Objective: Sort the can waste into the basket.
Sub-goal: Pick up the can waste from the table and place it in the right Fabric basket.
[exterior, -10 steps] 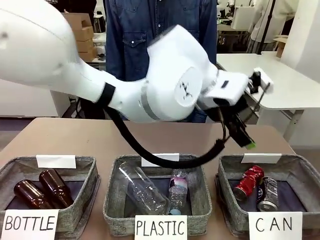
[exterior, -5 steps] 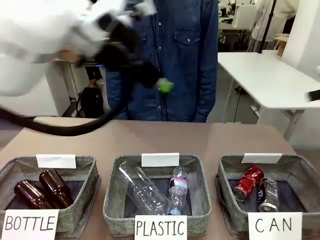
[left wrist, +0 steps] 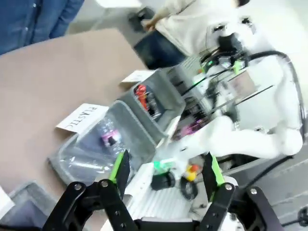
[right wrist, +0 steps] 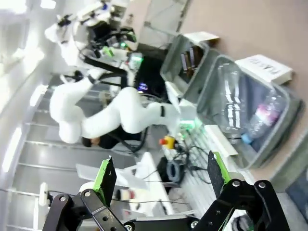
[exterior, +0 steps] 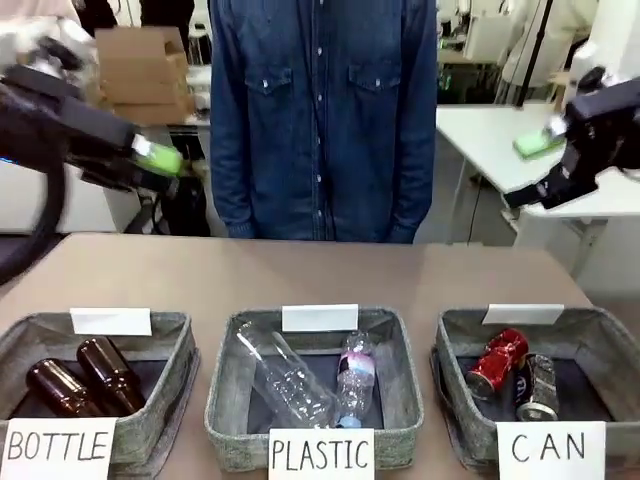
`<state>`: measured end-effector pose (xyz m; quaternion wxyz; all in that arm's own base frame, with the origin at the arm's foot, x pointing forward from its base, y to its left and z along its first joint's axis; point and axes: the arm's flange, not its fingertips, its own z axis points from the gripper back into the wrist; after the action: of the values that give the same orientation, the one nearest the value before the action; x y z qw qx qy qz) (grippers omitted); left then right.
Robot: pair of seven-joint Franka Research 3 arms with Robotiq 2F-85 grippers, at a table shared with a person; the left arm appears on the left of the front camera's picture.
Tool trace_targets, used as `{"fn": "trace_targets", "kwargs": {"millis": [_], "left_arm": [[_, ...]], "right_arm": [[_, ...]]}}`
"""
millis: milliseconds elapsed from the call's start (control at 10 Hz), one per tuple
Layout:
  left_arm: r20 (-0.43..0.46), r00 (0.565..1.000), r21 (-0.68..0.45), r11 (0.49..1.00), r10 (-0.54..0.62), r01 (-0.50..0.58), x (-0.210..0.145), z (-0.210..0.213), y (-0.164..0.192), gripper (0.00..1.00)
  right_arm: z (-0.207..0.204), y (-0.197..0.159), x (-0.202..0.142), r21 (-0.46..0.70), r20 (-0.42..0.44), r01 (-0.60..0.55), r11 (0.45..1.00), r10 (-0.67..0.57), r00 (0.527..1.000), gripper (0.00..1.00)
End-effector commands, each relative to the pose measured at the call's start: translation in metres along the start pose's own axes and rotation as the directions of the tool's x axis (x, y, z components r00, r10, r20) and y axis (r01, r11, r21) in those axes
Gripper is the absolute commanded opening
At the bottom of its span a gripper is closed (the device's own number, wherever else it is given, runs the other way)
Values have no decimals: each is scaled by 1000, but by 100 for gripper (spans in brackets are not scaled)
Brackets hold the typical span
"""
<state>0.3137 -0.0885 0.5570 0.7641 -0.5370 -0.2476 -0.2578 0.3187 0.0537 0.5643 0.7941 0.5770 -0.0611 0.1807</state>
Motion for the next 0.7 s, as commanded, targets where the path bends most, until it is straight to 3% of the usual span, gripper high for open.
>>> {"fn": "trace_targets", "kwargs": {"millis": [0,100,200,300,400,600], "left_arm": [[131,982,-122,985,135,-120,-23,18,35,80],[155,968,-126,976,198,-179,-39,29,56,80],[199,942,-145,959,269,-243,-56,42,77,80],[219,950,-167,968,223,-189,-72,50,85,80],[164,962,-129,971,220,-201,-23,50,65,80],[164,962,-129,971,220,-201,-23,50,65,80]], "right_arm": [[-15,-13,20,155,17,180,971,-185,983,100],[-16,-20,27,226,23,294,929,-307,951,100],[-8,-21,33,215,136,367,905,-400,907,100],[0,-23,36,141,280,397,907,-421,863,100],[-12,-32,26,178,29,272,946,-282,959,100],[-12,-32,26,178,29,272,946,-282,959,100]]}}
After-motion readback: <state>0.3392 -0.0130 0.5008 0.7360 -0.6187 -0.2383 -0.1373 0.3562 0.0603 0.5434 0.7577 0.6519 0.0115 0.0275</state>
